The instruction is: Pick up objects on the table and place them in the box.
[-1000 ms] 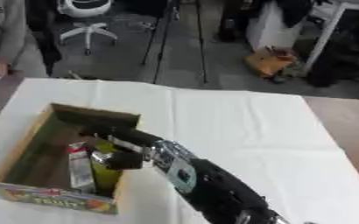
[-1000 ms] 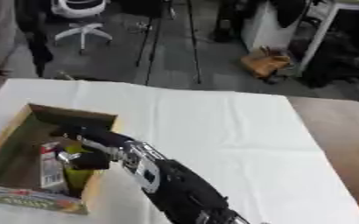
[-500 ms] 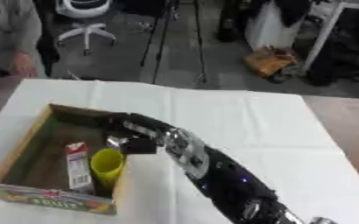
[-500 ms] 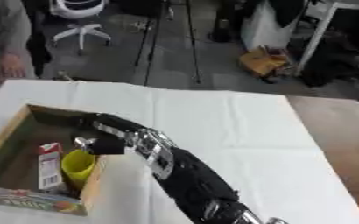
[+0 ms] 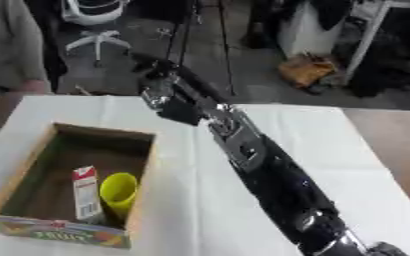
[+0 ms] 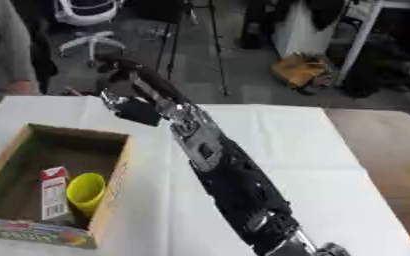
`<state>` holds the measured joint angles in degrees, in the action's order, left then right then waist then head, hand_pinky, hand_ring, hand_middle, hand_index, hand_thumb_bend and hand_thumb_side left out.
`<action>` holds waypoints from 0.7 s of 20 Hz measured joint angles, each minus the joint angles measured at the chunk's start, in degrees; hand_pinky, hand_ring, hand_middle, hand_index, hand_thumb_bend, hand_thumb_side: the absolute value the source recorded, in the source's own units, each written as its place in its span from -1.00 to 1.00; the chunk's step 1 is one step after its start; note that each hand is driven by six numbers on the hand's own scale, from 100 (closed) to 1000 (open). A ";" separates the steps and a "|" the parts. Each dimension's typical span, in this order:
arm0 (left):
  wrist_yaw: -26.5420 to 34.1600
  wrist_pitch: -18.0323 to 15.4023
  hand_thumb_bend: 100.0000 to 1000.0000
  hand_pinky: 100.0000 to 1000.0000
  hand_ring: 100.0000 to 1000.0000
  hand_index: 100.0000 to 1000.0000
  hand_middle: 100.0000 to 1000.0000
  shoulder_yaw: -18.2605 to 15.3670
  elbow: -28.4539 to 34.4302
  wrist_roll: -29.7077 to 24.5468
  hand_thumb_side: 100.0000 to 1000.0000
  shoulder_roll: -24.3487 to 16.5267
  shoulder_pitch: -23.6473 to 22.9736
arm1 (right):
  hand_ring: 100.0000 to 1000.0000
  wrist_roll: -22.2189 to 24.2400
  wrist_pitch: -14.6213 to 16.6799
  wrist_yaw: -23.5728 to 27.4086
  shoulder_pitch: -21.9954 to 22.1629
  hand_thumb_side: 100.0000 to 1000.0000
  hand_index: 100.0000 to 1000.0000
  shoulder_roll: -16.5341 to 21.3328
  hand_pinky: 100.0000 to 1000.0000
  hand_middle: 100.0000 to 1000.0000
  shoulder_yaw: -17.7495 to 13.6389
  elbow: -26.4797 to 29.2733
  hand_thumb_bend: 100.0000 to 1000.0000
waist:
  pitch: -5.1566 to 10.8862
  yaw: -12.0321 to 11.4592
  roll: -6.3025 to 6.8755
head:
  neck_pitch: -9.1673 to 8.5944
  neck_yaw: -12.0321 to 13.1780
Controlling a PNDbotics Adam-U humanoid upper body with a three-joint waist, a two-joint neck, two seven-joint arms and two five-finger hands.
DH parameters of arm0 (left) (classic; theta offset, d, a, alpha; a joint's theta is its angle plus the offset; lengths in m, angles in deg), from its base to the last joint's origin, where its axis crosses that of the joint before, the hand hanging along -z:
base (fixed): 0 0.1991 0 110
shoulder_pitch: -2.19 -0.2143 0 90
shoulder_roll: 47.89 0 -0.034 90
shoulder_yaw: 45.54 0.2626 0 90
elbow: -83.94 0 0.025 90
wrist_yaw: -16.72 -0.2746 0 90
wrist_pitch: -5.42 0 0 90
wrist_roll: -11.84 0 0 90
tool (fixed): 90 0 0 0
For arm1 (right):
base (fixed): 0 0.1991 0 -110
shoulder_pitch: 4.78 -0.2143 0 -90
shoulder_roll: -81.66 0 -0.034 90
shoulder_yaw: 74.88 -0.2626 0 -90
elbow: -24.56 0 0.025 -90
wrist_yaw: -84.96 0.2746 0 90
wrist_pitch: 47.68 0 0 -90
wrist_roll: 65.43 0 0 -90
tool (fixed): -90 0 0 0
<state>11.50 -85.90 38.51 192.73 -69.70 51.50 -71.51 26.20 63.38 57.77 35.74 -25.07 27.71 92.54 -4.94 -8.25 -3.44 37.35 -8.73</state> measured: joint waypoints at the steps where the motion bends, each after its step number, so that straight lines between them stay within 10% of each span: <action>1: -0.09 -0.01 -0.27 0.16 0.68 0.54 0.34 -0.15 -0.21 0.09 0.94 -0.01 -0.18 | 0.42 -0.52 0.33 0.84 0.34 0.46 0.94 0.91 0.52 0.52 0.95 0.86 -1.00 | 0.04 0.65 0.12 | 0.00 0.23; 6: -0.61 -0.05 -0.27 0.17 0.72 0.56 0.39 -0.86 -1.43 0.36 0.96 -0.60 -0.50 | 0.31 -0.07 -0.04 4.98 2.60 0.46 0.86 6.80 0.45 0.35 2.50 3.94 -1.00 | 0.26 2.87 0.58 | 0.00 1.02; 14: -1.47 -0.73 -0.27 0.20 0.79 0.60 0.45 -2.79 -5.41 -0.08 0.97 -1.88 -1.08 | 0.28 2.95 -5.97 11.74 11.23 0.49 0.86 16.07 0.37 0.30 -4.81 7.27 -1.00 | 0.75 9.22 1.07 | 0.26 2.64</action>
<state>10.03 -86.64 35.72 187.32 -69.77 49.62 -72.59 29.15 57.41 69.51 46.97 -9.00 22.90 99.81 -4.19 0.97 -2.37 37.61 -6.09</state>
